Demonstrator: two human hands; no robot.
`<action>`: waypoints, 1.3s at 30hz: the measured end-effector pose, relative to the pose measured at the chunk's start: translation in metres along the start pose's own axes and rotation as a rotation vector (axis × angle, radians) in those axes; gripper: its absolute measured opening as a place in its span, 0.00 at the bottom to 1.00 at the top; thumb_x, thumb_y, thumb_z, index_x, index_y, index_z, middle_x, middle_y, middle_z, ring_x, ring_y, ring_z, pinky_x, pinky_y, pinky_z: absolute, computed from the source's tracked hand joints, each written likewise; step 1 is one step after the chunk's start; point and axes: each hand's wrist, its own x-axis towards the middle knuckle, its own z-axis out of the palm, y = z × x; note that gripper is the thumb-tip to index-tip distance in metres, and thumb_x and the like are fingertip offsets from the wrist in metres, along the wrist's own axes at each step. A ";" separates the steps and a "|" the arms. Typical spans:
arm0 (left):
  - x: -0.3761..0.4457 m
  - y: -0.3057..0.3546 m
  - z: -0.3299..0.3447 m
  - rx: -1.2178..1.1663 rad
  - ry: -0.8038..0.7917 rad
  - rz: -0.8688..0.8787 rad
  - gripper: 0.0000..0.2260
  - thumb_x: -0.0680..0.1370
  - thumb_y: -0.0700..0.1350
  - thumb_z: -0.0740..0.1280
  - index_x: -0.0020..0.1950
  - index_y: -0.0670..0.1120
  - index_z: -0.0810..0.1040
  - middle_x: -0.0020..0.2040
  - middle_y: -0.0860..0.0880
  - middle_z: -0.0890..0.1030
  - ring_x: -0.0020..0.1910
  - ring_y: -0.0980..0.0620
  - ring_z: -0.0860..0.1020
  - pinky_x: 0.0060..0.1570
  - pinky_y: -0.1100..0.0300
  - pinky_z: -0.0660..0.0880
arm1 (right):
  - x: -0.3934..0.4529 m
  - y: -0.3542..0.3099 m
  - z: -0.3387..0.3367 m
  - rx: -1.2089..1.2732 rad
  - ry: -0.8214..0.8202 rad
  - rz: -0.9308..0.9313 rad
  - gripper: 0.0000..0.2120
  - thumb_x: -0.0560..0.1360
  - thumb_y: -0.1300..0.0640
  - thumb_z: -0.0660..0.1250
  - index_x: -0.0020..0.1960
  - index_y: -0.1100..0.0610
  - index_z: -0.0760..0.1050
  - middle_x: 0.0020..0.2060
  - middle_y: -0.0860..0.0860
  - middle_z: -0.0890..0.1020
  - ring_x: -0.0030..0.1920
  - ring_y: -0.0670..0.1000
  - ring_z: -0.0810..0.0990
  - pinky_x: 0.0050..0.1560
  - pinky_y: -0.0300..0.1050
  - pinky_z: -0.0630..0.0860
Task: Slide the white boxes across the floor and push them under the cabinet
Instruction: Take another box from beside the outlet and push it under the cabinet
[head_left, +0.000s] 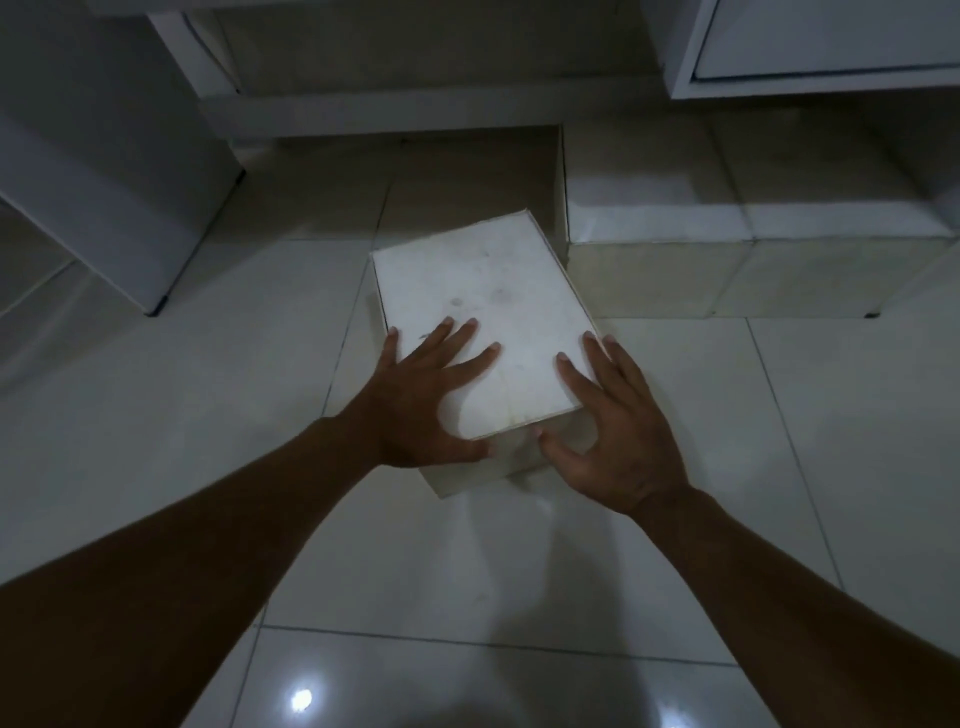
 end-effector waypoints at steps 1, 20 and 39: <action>0.003 -0.005 -0.002 -0.004 -0.010 0.017 0.48 0.67 0.75 0.61 0.78 0.60 0.41 0.79 0.53 0.38 0.77 0.53 0.36 0.73 0.37 0.37 | 0.000 -0.001 0.001 -0.005 0.022 -0.009 0.33 0.71 0.40 0.67 0.70 0.57 0.72 0.74 0.55 0.66 0.76 0.56 0.59 0.70 0.54 0.67; 0.049 0.007 0.017 0.056 0.190 -0.139 0.48 0.70 0.72 0.61 0.79 0.53 0.41 0.80 0.48 0.40 0.78 0.48 0.39 0.74 0.37 0.41 | 0.066 0.021 0.001 -0.081 0.001 0.137 0.23 0.80 0.47 0.56 0.71 0.56 0.70 0.70 0.55 0.72 0.73 0.55 0.65 0.72 0.58 0.61; 0.159 -0.041 -0.010 0.041 0.210 -0.173 0.48 0.70 0.70 0.66 0.79 0.55 0.42 0.80 0.51 0.42 0.78 0.50 0.41 0.75 0.42 0.43 | 0.153 0.093 0.025 -0.330 -0.115 -0.024 0.47 0.69 0.24 0.56 0.76 0.57 0.62 0.76 0.54 0.63 0.76 0.52 0.57 0.76 0.58 0.49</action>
